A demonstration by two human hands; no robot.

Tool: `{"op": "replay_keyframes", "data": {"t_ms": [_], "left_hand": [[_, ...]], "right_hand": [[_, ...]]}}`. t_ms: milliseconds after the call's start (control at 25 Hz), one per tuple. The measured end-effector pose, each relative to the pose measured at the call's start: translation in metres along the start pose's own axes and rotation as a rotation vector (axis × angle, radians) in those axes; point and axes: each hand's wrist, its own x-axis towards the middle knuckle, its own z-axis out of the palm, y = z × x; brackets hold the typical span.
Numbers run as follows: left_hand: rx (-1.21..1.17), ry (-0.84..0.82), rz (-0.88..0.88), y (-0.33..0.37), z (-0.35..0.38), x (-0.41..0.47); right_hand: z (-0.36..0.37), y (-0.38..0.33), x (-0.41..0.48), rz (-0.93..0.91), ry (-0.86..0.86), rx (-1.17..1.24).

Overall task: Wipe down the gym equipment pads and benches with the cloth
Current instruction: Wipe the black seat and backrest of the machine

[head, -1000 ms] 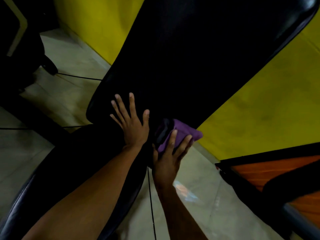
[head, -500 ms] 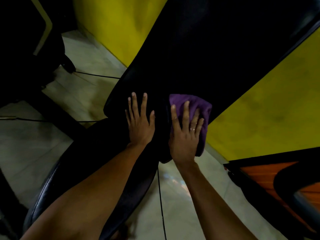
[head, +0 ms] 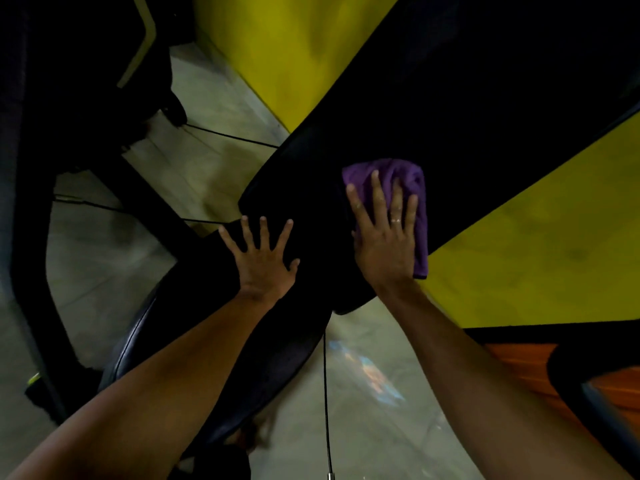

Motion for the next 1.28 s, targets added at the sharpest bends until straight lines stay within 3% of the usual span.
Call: {"op": "replay_keyframes", "data": {"t_ms": [200,440,640,760,920,1040,1200,1280], "left_hand": [[0.044,-0.124,0.044,-0.028,-0.021,-0.023],[0.023,-0.060,0.016,-0.055,-0.024,-0.050],[0.048,0.042,-0.016,-0.056,-0.012,-0.052],[0.059,0.047,-0.029,-0.055,-0.013,-0.052],[0.067,0.032,-0.040,-0.053,-0.019,-0.054],[0.070,0.022,-0.055,-0.053,-0.020,-0.052],[0.065,0.015,-0.061,-0.051,-0.019,-0.052],[0.063,0.021,-0.069,-0.052,-0.019,-0.051]], "right_hand": [[-0.002,0.017,-0.016,-0.260,-0.134,0.009],[-0.025,0.017,0.032,-0.172,-0.085,0.000],[0.013,-0.013,0.018,-0.494,-0.310,-0.087],[0.012,-0.012,0.035,-0.609,-0.330,-0.135],[-0.012,-0.007,0.089,-0.458,-0.139,-0.038],[-0.003,-0.022,0.092,-0.449,-0.135,0.017],[0.028,-0.053,0.059,-0.695,-0.337,-0.056],[0.034,-0.053,0.064,-0.785,-0.344,-0.092]]}}
